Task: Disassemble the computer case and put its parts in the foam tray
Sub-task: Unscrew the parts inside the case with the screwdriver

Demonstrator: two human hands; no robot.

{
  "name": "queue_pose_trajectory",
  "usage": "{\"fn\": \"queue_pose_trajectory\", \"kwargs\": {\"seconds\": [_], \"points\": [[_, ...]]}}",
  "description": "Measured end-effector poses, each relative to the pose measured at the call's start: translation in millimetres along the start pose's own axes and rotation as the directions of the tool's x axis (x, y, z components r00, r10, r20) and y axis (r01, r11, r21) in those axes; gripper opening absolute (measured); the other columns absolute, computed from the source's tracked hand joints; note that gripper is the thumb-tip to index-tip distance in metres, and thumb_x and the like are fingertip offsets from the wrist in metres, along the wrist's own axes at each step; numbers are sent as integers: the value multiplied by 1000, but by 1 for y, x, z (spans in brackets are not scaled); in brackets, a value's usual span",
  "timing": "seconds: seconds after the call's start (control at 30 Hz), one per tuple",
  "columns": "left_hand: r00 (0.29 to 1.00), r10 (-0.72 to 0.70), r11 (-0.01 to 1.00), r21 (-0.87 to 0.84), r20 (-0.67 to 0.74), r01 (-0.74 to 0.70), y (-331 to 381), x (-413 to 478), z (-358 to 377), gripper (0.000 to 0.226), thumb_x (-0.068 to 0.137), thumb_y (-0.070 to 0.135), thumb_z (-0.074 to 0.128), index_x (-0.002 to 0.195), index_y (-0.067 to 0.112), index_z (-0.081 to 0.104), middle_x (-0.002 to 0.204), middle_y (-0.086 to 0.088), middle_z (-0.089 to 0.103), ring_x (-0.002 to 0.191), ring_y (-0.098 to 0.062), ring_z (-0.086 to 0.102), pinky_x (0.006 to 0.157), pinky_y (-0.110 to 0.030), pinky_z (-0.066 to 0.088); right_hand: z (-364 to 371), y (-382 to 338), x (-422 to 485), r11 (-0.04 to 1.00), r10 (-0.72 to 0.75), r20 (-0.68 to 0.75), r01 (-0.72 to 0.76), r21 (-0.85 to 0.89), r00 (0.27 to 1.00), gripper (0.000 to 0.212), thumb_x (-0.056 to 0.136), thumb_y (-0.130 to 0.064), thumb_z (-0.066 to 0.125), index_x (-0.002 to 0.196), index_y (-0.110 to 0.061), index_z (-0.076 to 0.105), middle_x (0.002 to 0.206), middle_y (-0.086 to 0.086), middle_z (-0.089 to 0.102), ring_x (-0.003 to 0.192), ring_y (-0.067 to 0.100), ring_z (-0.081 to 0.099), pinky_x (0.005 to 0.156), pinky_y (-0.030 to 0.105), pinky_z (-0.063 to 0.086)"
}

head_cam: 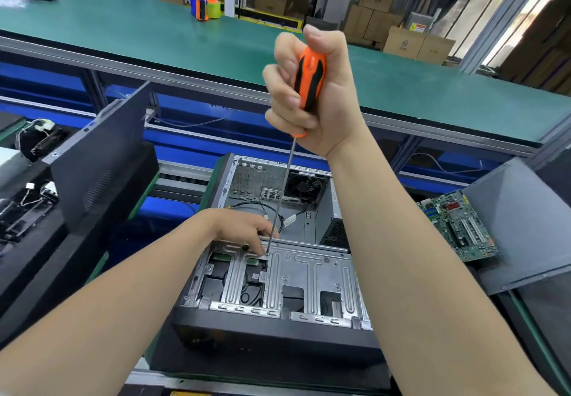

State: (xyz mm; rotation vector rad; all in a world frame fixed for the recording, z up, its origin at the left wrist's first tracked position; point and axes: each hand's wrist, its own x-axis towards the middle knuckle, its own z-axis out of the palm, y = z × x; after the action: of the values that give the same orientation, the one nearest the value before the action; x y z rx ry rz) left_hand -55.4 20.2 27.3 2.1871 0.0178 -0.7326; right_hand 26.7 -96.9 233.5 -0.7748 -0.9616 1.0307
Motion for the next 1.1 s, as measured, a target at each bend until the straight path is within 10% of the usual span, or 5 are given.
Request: {"fn": "queue_pose_trajectory", "kwargs": {"seconds": [0.17, 0.33, 0.67, 0.9, 1.1], "points": [[999, -37, 999, -21, -8, 37, 0, -2, 0, 33, 95, 13, 66, 121, 32, 58, 114, 11, 60, 95, -5, 59, 89, -30, 49, 11, -4, -8, 974, -117, -748, -71, -214, 654, 29, 95, -40, 70, 77, -20, 60, 68, -2, 57, 52, 17, 51, 56, 29, 46], [999, -30, 999, -39, -10, 30, 2, -4, 1, 35, 93, 12, 65, 127, 18, 63, 128, -18, 59, 97, -24, 59, 99, -56, 50, 28, 9, -8, 867, -481, -818, 29, -498, 316, 37, 102, -30, 56, 69, -15, 49, 59, -4, 43, 56, 13, 39, 50, 26, 35], [999, -44, 997, -70, 1, 44, 0, -5, 0, 38, 95, 13, 64, 130, 26, 61, 114, 3, 63, 82, -9, 62, 77, -33, 54, -1, -11, -24, 984, -60, -315, 4, -175, 947, 49, 105, -36, 37, 59, -19, 34, 48, -6, 23, 39, 13, 13, 42, 20, 16], [1000, -14, 992, -127, 9, 15, 0, -2, 2, 18, 93, 4, 64, 104, 19, 67, 94, -4, 58, 76, -21, 58, 69, -37, 54, -8, -6, -17, 986, 119, 272, -146, 81, 955, 42, 92, -25, 63, 61, -16, 36, 47, -4, 29, 38, 6, 12, 44, 16, 13], [1000, -4, 997, -81, -8, 3, 7, -4, 3, 17, 94, 1, 63, 98, 18, 65, 92, 4, 54, 78, -14, 55, 69, -28, 52, 11, 8, -10, 981, 161, 333, -187, 47, 929, 40, 96, -28, 62, 68, -13, 38, 49, -2, 33, 36, 7, 16, 40, 20, 13]]}}
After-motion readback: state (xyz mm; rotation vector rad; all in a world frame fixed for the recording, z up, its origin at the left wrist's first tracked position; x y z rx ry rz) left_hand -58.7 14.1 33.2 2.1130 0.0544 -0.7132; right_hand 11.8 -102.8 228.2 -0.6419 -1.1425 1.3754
